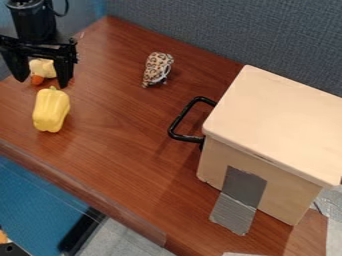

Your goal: Move the duck to the bottom middle of the table

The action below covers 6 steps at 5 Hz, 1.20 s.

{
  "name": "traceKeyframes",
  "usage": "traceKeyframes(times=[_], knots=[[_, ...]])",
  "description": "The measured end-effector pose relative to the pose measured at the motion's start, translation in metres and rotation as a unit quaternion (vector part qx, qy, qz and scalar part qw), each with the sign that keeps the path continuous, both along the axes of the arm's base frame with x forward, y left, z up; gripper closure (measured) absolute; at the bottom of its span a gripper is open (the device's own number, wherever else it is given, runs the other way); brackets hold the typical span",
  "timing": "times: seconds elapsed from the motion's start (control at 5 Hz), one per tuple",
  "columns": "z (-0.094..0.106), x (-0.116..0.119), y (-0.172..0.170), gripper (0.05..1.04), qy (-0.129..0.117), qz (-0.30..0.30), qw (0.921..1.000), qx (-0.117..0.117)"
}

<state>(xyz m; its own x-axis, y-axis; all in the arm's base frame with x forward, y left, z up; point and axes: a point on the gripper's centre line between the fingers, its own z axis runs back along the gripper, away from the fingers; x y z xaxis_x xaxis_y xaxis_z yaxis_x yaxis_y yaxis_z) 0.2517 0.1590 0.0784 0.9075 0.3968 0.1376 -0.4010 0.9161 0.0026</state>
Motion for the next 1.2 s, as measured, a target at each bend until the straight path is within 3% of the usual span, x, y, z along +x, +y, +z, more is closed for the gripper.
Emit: traceKeyframes(times=[0.2, 0.6, 0.8, 1.0, 1.2], knots=[[-0.009, -0.001, -0.001, 0.083, 0.013, 0.002, 0.9999, -0.011], [-0.021, 0.044, 0.055, 0.083, 0.002, 0.018, 0.999, -0.04], [-0.034, 0.065, 0.077, 0.083, -0.006, -0.004, 0.9984, -0.055], [-0.045, 0.079, 0.092, 0.083, -0.003, -0.036, 0.9983, -0.046], [-0.06, 0.081, 0.099, 0.133, 0.019, -0.034, 0.9983, -0.043]])
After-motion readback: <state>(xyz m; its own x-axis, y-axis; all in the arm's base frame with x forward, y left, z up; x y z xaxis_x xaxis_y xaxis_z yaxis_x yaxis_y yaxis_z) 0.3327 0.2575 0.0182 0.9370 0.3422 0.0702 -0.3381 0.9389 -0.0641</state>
